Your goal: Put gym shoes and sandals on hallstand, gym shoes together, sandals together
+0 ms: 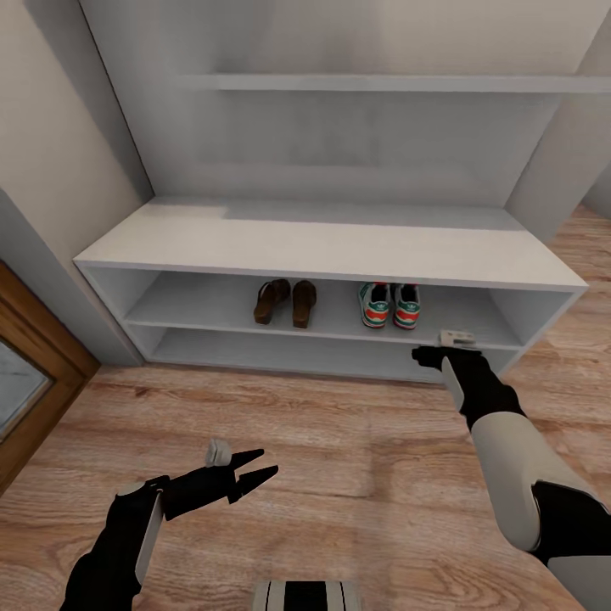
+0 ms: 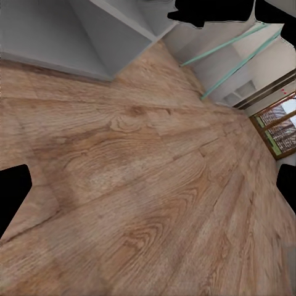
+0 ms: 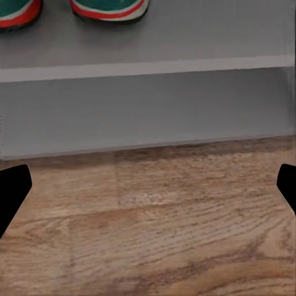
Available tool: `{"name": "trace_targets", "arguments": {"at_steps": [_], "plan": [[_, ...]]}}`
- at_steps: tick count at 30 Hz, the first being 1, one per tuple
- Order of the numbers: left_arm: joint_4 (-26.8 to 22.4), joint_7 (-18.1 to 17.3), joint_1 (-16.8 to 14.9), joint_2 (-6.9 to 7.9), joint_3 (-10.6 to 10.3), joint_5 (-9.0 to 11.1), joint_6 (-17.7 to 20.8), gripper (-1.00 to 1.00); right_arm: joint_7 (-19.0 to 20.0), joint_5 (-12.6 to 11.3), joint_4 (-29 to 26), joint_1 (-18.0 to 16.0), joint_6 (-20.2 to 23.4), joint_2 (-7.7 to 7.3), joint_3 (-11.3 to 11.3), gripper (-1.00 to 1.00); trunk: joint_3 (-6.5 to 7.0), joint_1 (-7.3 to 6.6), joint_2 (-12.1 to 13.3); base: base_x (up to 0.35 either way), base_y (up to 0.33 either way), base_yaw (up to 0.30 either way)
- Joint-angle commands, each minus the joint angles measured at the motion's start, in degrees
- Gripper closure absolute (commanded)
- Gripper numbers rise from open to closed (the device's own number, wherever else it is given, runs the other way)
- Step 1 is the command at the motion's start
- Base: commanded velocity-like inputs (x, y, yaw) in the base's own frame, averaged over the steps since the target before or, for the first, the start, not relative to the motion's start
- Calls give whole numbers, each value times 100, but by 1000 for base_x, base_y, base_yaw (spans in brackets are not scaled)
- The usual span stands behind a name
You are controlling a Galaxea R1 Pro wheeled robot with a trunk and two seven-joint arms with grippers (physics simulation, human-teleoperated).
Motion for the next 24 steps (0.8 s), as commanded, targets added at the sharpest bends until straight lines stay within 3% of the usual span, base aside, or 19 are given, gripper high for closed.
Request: {"name": "trace_targets", "arguments": {"at_steps": [1,6,24], "plan": [[-6,-42,-4,-7,21,-37,60,-100,17,57,-55,9,32,3,-12,-100,-4,-1,-2,0,0,0],[-6,-41,-4,-5,21,-37,60,-100,17,57,-280,94,32,3,-12,-100,-4,-1,-2,0,0,0],[-6,-41,-4,-1,29,-37,60,-100,30,56,-396,1036,32,3,-13,-100,-4,-1,-2,0,0,0]]}}
